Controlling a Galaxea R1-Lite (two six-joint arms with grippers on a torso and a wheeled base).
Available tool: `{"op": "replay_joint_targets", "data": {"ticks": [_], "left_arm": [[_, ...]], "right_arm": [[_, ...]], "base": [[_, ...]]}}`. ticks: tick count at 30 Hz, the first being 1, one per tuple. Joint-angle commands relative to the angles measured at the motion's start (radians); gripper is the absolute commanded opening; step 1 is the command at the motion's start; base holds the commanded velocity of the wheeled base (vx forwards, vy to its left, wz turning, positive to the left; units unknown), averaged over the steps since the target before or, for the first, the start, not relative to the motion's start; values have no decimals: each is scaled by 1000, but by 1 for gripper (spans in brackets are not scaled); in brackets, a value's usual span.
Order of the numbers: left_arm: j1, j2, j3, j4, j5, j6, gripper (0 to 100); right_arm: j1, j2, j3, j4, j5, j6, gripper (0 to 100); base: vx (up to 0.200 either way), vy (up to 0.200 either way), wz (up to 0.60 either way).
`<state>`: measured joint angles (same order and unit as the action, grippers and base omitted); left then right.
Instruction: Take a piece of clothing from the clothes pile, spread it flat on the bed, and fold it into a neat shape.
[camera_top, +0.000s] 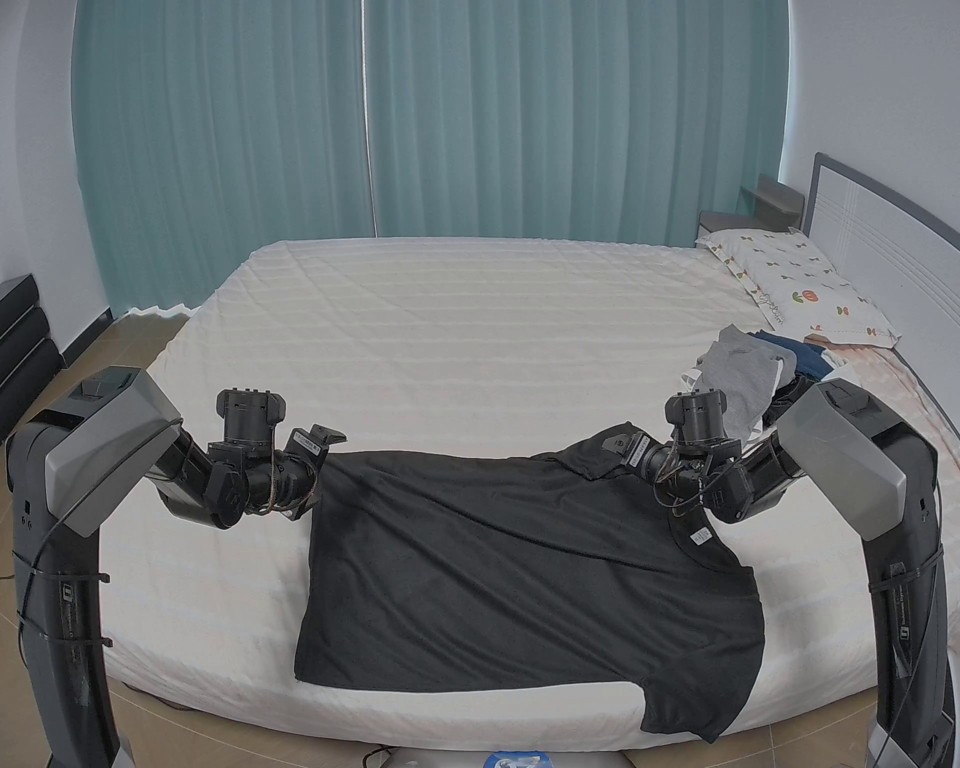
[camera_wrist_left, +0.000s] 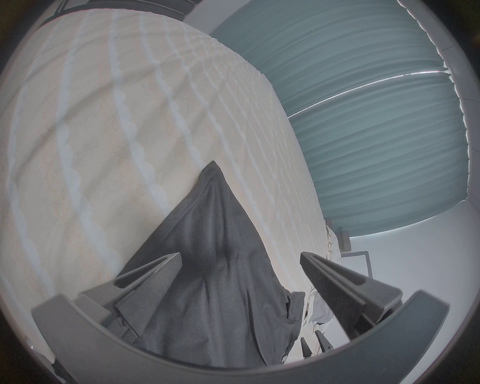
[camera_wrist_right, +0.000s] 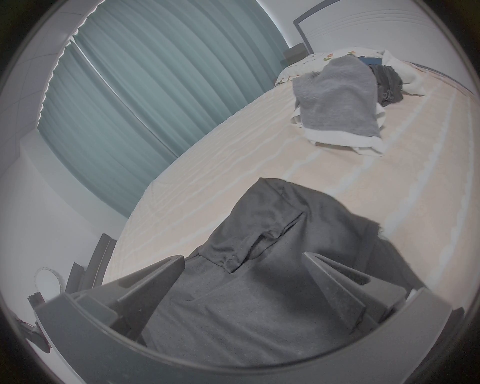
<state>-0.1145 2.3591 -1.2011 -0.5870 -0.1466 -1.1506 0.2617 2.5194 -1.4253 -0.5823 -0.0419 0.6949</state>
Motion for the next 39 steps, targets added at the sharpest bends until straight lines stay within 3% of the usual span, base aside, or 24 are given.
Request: {"op": "replay_joint_targets", "data": {"ticks": [1,9,18,21,29,31,33,34,39], "left_arm": [[-1,2,0,-2,2,0,100],[-2,2,0,0,2,0,100],[-2,-34,41,1,-4,14,100],[-4,-57,71,-2,-4,49,100],[-25,-116,101,7,1,71,100],[-30,-124,101,10,-1,71,100],[-30,-124,101,10,-1,71,100],[-51,-130,121,13,2,71,100],[-65,-179,233,9,7,72,100]], "right_arm": [[1,72,-118,56,-12,-2,100],[-22,104,-158,81,-30,0,100],[-131,10,-46,72,-29,-3,100],[-160,-63,72,53,-16,-6,100],[-196,-389,683,-277,122,-6,100],[-199,-433,796,-333,137,-8,100],[-199,-433,796,-333,137,-8,100],[-211,-488,971,-445,165,-3,100],[-236,-518,1180,-588,260,-3,100]], "base": [[0,0,0],[0,0,0],[0,0,0],[0,0,0],[0,0,0],[0,0,0],[0,0,0],[0,0,0],[-40,0,0]]}}
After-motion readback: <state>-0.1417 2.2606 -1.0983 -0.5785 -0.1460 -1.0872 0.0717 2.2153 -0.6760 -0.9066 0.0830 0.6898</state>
